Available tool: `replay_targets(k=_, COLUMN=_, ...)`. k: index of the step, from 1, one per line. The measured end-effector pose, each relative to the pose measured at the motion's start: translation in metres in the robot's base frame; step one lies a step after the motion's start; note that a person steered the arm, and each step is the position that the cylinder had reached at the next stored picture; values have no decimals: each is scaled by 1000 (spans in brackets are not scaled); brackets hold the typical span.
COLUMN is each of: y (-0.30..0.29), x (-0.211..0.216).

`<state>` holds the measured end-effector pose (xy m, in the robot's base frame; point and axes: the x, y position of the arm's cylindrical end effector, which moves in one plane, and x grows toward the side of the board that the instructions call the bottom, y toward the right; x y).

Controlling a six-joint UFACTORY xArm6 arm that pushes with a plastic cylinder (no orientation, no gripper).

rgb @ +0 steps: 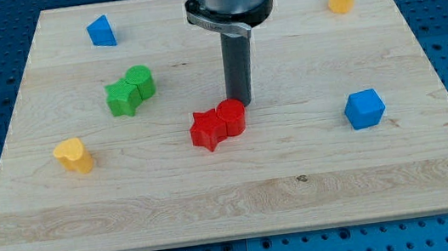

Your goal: Slide yellow heart to the green star

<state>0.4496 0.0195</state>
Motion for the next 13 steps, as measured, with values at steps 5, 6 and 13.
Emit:
replay_targets(k=5, y=-28, x=-18)
replay_targets(k=6, y=-57, x=-18)
replay_targets(k=13, y=-163, x=104)
